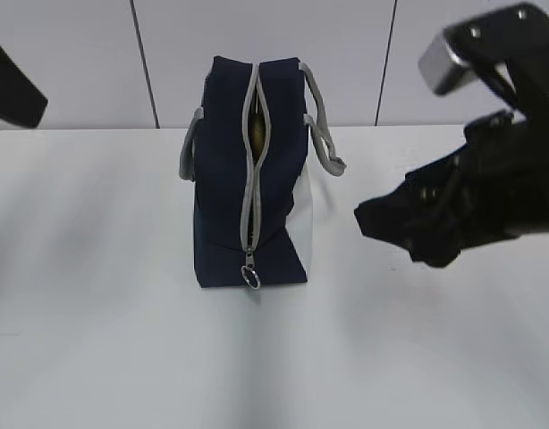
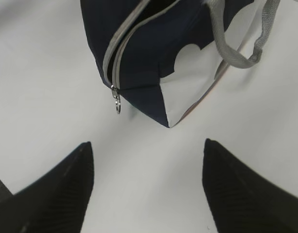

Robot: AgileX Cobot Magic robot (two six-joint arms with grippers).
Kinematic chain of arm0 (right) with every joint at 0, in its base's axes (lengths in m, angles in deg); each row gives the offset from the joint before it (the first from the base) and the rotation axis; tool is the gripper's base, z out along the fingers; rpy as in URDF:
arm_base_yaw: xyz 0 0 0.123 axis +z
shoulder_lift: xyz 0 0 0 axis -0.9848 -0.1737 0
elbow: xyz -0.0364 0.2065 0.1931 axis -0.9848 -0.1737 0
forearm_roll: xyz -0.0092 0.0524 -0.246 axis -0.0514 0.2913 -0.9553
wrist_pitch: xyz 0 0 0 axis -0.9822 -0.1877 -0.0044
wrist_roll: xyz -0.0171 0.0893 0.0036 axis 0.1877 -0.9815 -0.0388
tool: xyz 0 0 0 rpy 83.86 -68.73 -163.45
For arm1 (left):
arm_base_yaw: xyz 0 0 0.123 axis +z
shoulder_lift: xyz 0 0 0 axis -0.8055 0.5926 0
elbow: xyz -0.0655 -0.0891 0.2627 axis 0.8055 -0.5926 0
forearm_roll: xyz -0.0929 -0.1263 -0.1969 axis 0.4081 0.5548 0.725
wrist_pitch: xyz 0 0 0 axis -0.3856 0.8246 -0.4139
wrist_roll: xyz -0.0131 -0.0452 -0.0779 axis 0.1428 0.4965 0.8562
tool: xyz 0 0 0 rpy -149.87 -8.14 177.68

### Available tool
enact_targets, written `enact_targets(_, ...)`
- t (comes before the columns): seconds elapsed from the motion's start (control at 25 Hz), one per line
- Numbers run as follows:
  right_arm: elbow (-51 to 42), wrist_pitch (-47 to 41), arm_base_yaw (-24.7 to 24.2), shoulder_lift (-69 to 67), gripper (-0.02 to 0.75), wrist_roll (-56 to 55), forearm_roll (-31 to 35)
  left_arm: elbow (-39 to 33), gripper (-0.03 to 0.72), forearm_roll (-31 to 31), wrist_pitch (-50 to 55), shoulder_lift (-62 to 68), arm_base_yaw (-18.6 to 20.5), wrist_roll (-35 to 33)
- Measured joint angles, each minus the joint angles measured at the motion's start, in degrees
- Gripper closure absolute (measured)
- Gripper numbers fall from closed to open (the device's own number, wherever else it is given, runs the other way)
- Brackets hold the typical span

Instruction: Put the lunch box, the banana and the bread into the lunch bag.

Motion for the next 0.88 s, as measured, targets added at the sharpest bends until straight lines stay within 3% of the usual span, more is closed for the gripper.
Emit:
enact_targets(0.16, -9.47, 12.38, 0.00, 0.57, 0.225, 7.60, 9.06, -6.03, 0.201, 0.00, -1.58, -2.67, 0.00, 0.00)
enact_targets(0.44, -12.06, 22.57, 0.00, 0.62, 0.226, 8.65, 13.29, -10.44, 0.201, 0.01, -3.17, -3.36, 0.00, 0.00)
enact_targets(0.64, -12.60, 26.01, 0.87, 0.62, 0.261, 8.80, 12.49, -10.49, 0.201, 0.85, -4.04, -3.36, 0.00, 0.00)
enact_targets(0.88, -16.22, 34.55, 7.82, -1.50, 0.298, 8.37, 10.03, -10.49, 0.201, 0.90, -4.13, -3.36, 0.00, 0.00)
